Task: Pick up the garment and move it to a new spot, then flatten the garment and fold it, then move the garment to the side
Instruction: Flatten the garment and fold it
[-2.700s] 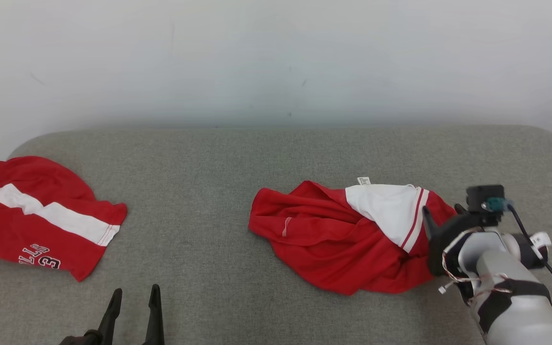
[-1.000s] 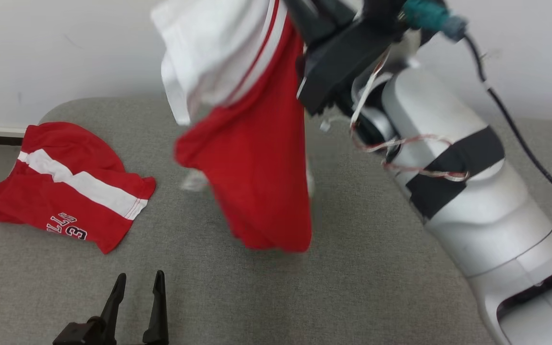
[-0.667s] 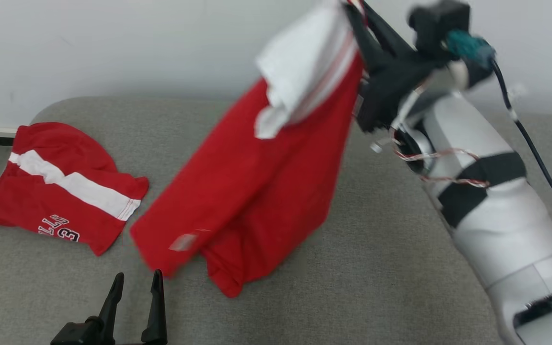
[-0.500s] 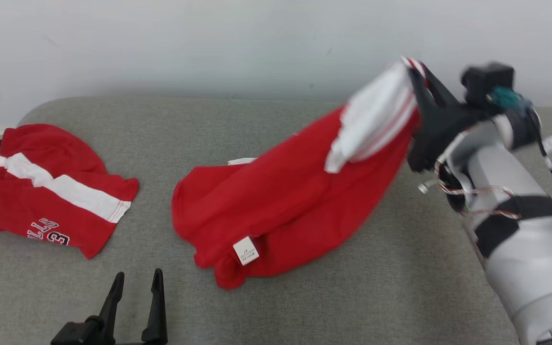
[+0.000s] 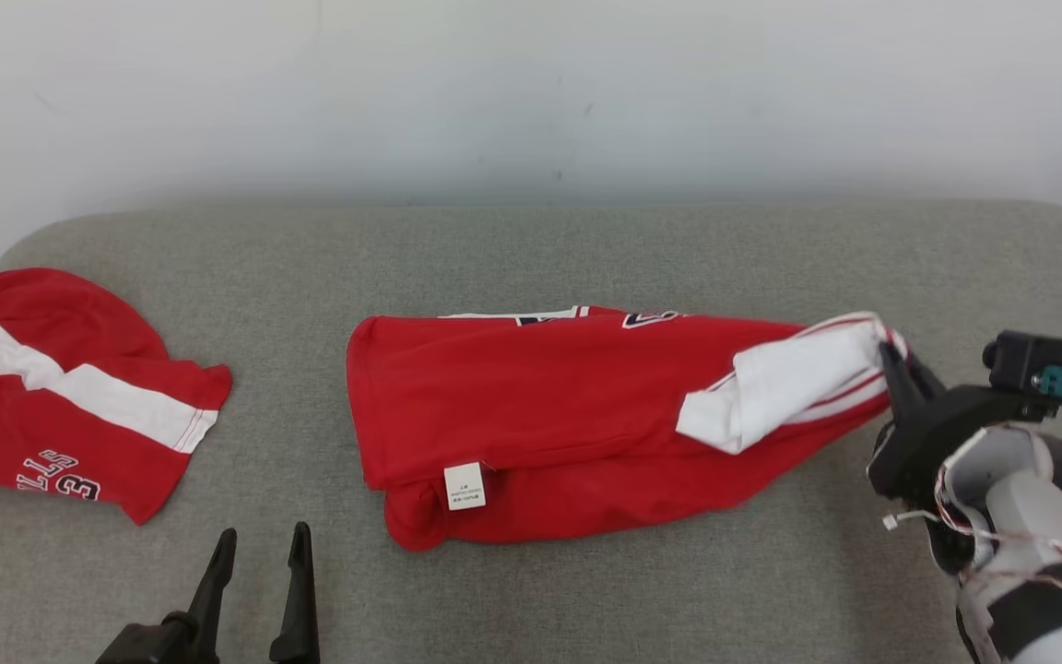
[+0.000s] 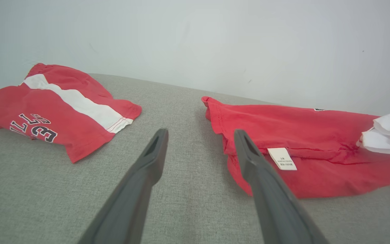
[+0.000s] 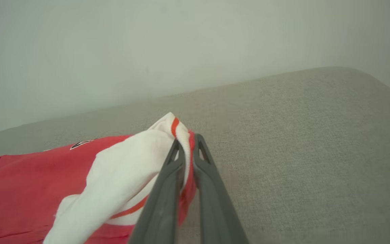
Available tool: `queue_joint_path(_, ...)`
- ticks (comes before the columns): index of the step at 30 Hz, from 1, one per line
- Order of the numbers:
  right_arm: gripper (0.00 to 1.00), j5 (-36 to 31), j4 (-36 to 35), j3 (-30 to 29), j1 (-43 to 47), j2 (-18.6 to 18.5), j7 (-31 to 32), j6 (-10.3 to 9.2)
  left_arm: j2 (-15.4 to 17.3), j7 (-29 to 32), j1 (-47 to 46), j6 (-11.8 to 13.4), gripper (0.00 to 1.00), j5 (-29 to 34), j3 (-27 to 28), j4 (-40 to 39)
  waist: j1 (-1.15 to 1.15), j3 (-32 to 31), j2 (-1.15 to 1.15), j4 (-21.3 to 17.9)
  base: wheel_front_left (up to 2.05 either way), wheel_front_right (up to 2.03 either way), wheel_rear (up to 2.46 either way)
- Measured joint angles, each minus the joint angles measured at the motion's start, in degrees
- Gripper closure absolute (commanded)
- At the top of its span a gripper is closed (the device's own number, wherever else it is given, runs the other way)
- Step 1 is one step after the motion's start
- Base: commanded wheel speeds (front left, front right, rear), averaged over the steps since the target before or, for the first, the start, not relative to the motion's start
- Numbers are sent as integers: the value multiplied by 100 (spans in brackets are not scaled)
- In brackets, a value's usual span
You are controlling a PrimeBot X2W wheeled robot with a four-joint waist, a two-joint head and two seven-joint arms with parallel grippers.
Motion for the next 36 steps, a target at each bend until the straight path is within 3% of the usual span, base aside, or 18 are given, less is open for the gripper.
queue_joint_path(3, 100, 335, -704, 116, 570, -207, 710, 0, 0, 0, 9, 0, 0, 1, -18, -4, 0, -38, 0, -45, 0, 0, 0)
queue_joint_path(7, 100, -235, -1394, -38, 1226, -929, 1381, 0, -2, 0, 54, 1, 0, 0, -13, -18, 0, -50, 0, -113, 0, 0, 0)
queue_joint_path(9, 0, -808, -1631, -218, 1419, -1087, 1678, 0, -5, 0, 66, 0, 0, 0, -18, -20, 0, -38, 0, -145, 0, 0, 0)
queue_joint_path(16, 0, -1751, -2420, -956, 1969, -651, 2043, 0, -26, 0, 48, -35, 0, 0, -75, 20, 0, -33, 0, -141, 0, 0, 0)
queue_joint_path(22, 0, -2130, -3252, -1211, 2284, -229, 1875, 0, -21, 0, 46, -33, 0, 0, -10, 10, 0, -40, -1, -89, 0, 0, 0)
queue_joint_path(30, 0, -2272, -3974, -942, 2705, 336, 857, 0, -58, 0, 87, -22, 0, 0, 36, 45, 0, -198, -1, -53, 0, 0, 0)
queue_joint_path(36, 0, -2316, -4043, -578, 3004, 658, 12, 0, -71, 0, 226, -15, 0, 29, 124, 24, 0, -402, -1, -51, 0, 0, 0)
